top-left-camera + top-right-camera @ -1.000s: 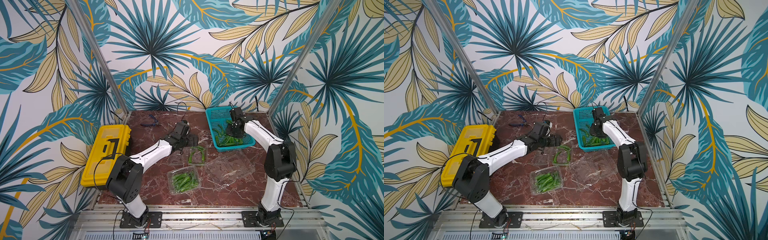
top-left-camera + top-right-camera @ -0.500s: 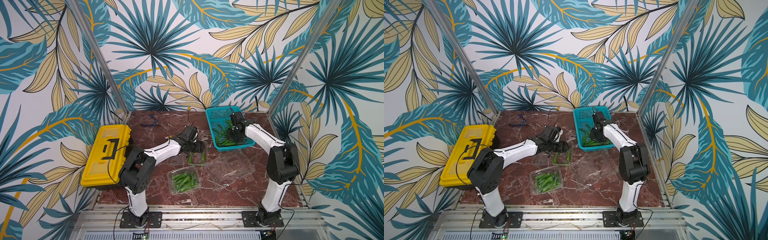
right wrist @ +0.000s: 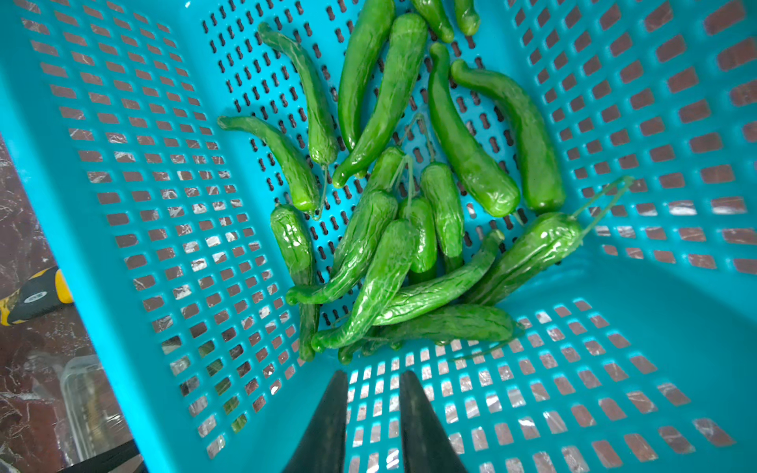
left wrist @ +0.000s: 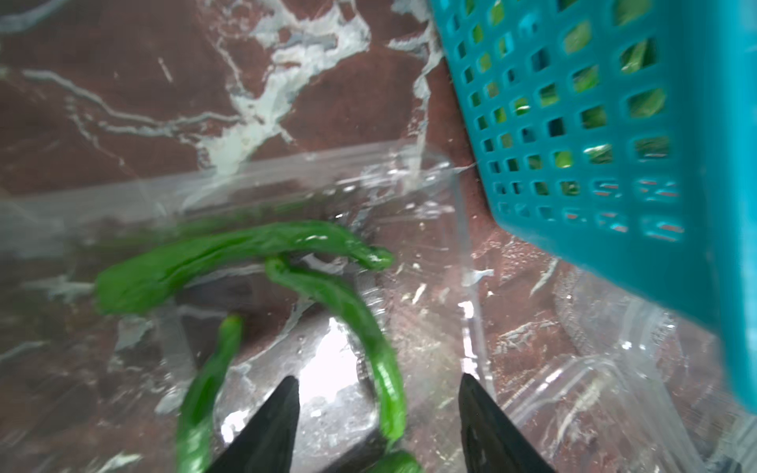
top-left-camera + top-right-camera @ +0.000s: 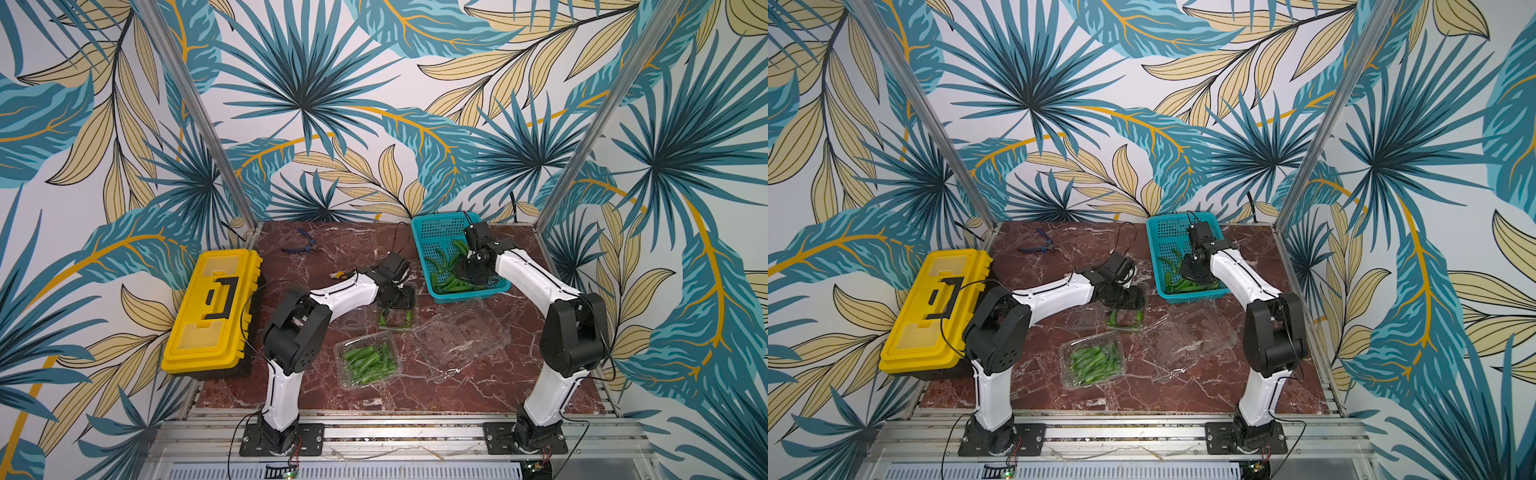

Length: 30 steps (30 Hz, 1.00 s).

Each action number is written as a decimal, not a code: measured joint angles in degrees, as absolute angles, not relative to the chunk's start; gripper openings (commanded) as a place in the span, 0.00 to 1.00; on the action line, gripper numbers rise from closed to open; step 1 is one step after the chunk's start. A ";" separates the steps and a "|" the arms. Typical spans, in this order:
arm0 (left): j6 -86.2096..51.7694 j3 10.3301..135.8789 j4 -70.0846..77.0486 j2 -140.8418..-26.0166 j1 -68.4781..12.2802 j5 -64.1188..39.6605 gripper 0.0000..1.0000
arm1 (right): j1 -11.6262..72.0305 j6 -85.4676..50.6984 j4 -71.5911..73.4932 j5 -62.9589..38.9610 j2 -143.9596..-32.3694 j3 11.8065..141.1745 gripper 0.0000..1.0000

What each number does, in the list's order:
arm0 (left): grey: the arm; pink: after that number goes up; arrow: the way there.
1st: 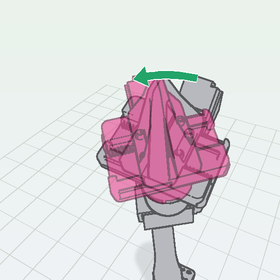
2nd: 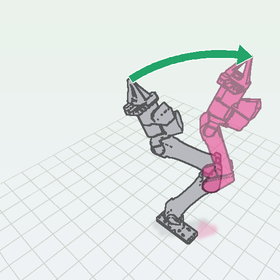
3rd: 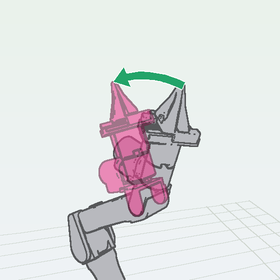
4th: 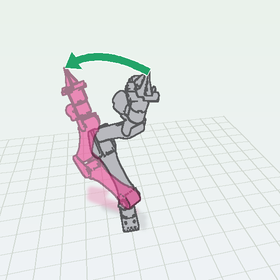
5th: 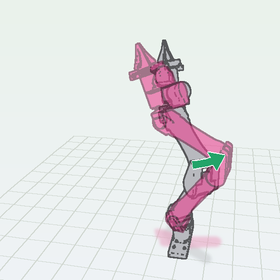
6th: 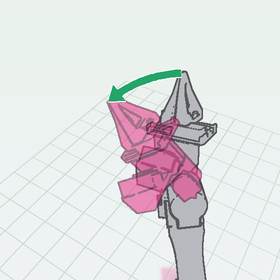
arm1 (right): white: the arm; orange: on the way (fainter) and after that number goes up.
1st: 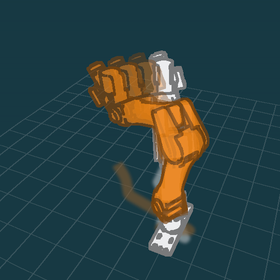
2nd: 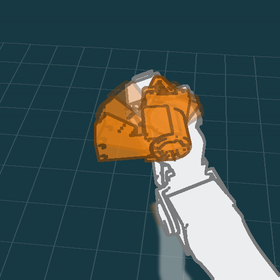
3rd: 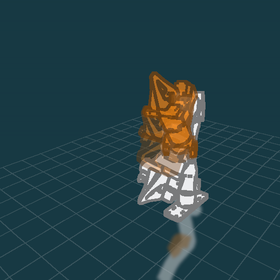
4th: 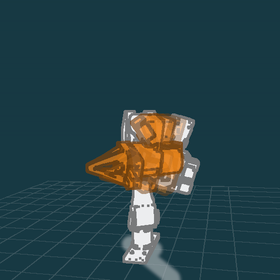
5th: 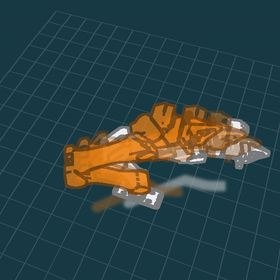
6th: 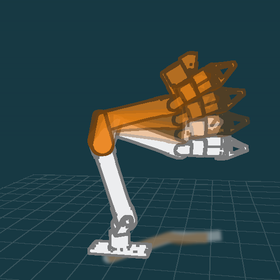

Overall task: Take small green peppers out of containers
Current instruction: Pick up the green pepper from the packing box.

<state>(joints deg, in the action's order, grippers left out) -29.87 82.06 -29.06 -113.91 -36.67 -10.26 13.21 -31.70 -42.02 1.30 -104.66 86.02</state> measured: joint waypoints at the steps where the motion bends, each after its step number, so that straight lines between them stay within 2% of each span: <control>1: -29.93 82.06 -29.52 -113.97 -36.67 -10.22 0.63 | 13.23 -31.68 -42.02 1.19 -104.60 86.02 0.25; 14: -30.48 84.07 -30.26 -115.13 -36.64 -9.80 0.63 | 13.21 -31.68 -41.87 -0.62 -104.57 85.58 0.26; 30: -32.14 90.52 -38.81 -121.21 -36.69 -4.69 0.55 | 13.28 -32.16 -41.82 -2.76 -104.57 85.32 0.26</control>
